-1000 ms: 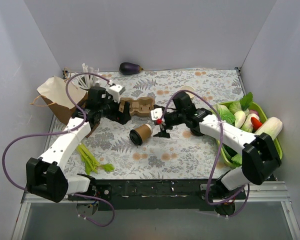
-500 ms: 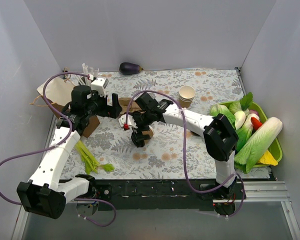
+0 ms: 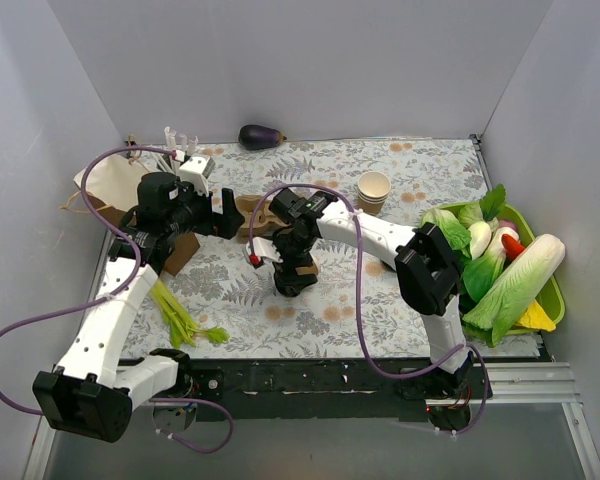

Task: Pack the takeout coffee

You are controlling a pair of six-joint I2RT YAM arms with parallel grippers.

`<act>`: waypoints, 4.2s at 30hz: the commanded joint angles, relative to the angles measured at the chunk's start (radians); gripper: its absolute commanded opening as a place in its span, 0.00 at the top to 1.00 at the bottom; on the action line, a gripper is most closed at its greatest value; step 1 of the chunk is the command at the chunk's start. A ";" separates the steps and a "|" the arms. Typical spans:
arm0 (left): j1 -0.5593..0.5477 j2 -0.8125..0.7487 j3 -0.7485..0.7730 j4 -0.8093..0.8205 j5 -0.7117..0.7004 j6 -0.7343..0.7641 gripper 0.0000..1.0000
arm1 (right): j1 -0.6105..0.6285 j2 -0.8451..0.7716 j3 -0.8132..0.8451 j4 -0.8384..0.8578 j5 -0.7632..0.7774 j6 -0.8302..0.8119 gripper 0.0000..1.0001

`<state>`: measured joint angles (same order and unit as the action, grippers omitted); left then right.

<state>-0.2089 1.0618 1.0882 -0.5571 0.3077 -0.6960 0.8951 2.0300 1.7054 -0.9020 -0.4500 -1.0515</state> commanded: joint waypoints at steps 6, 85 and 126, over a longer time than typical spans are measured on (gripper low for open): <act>0.008 0.046 0.036 -0.009 0.056 0.016 0.02 | -0.024 0.001 -0.039 -0.066 0.034 -0.001 0.13; -0.106 0.270 0.021 -0.043 0.286 0.201 0.02 | -0.458 0.109 -0.188 0.311 -0.787 0.181 0.02; -0.063 0.062 -0.228 0.227 0.260 0.024 0.02 | -0.236 -0.100 -0.312 0.529 0.002 0.381 0.19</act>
<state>-0.2741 1.0996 0.8745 -0.3706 0.5362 -0.6910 0.6613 1.9369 1.3750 -0.3698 -0.4133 -0.6582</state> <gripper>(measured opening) 0.981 0.848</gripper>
